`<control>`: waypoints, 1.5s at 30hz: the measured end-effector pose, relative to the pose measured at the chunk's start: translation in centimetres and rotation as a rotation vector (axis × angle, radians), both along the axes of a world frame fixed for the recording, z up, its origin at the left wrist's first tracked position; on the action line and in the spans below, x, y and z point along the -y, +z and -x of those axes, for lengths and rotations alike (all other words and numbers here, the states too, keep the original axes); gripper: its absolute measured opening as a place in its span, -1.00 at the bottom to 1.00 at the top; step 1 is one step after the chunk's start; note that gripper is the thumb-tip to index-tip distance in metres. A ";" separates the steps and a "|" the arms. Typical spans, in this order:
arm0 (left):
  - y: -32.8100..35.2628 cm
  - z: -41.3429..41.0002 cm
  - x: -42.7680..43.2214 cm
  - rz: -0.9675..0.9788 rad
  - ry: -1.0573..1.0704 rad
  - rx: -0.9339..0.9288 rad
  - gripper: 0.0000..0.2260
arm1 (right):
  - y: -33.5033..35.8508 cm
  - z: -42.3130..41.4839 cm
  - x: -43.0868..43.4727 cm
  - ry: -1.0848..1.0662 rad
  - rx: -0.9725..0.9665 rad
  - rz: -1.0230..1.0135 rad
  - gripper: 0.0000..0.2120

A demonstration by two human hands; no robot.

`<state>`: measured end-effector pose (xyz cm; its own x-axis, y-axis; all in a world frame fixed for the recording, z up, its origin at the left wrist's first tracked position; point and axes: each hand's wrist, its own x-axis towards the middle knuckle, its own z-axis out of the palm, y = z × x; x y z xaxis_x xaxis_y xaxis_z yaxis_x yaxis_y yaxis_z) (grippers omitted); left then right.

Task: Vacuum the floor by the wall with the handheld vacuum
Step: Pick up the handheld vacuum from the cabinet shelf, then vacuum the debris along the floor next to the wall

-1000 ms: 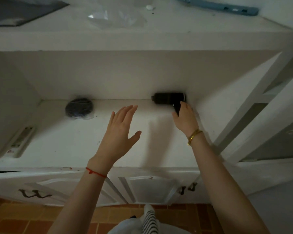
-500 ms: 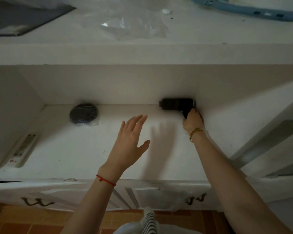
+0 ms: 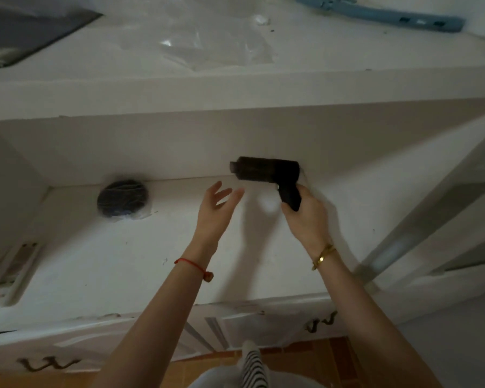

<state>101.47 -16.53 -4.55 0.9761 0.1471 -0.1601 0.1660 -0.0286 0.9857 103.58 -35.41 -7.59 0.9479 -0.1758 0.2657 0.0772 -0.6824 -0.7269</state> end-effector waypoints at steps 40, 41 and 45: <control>4.2 11.8 9.7 0.572 -0.401 -0.143 -0.79 | 5.5 21.6 7.2 0.267 -0.486 -1.416 -0.82; 4.2 12.4 10.6 0.577 -0.413 -0.153 -0.81 | 5.6 22.6 8.0 0.256 -0.475 -1.420 -0.82; 4.3 15.8 14.6 0.589 -0.460 -0.189 -0.83 | 6.0 26.9 11.2 0.161 -0.453 -1.420 -0.85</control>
